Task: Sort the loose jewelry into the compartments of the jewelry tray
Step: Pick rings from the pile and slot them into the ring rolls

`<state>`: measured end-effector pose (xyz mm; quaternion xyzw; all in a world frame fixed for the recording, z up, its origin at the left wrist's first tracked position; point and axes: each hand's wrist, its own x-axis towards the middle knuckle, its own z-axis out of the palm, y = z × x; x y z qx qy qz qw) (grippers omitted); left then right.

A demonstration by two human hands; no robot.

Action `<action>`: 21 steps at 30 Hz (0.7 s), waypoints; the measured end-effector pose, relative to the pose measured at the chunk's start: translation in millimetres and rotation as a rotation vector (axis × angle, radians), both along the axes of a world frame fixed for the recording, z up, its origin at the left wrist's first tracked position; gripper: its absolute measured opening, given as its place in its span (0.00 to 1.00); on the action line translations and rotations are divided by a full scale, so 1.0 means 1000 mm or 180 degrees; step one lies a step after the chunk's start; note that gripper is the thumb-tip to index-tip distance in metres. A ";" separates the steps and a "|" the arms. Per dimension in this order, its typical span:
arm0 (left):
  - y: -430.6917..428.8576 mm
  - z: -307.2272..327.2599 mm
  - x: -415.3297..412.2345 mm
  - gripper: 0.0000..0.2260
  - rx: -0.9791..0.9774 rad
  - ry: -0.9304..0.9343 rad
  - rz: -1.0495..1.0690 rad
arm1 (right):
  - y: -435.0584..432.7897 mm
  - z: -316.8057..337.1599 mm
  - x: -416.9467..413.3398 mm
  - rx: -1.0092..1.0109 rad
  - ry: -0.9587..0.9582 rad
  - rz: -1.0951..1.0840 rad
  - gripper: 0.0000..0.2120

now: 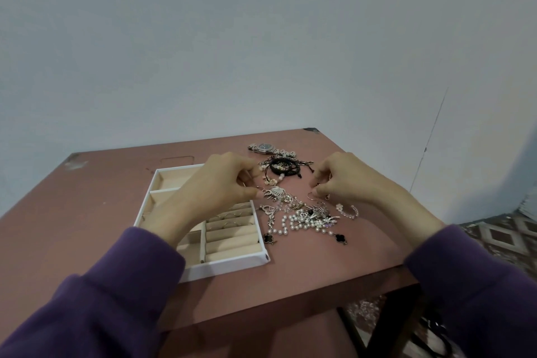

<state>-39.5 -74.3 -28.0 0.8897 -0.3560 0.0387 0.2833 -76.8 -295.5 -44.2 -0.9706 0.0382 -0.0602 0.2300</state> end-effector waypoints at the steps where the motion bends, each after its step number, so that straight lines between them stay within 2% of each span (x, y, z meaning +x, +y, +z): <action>1: 0.000 0.000 -0.001 0.04 -0.0017 0.0006 -0.0002 | -0.002 0.001 -0.001 -0.0077 0.0045 0.0039 0.05; 7: -0.003 -0.002 -0.003 0.04 -0.0042 0.0077 -0.0035 | -0.006 0.000 0.001 -0.0097 0.0071 0.0149 0.07; 12: -0.005 -0.002 -0.002 0.05 -0.0007 0.0032 -0.0010 | 0.006 -0.008 0.015 -0.0139 -0.0184 0.0133 0.08; 16: -0.004 0.000 -0.001 0.07 -0.0018 0.0014 -0.0004 | 0.011 -0.008 0.021 -0.0092 -0.0271 0.0180 0.03; 21: 0.000 -0.002 0.001 0.05 0.0050 -0.0001 0.0098 | 0.014 -0.005 0.021 -0.0041 -0.0158 0.0413 0.04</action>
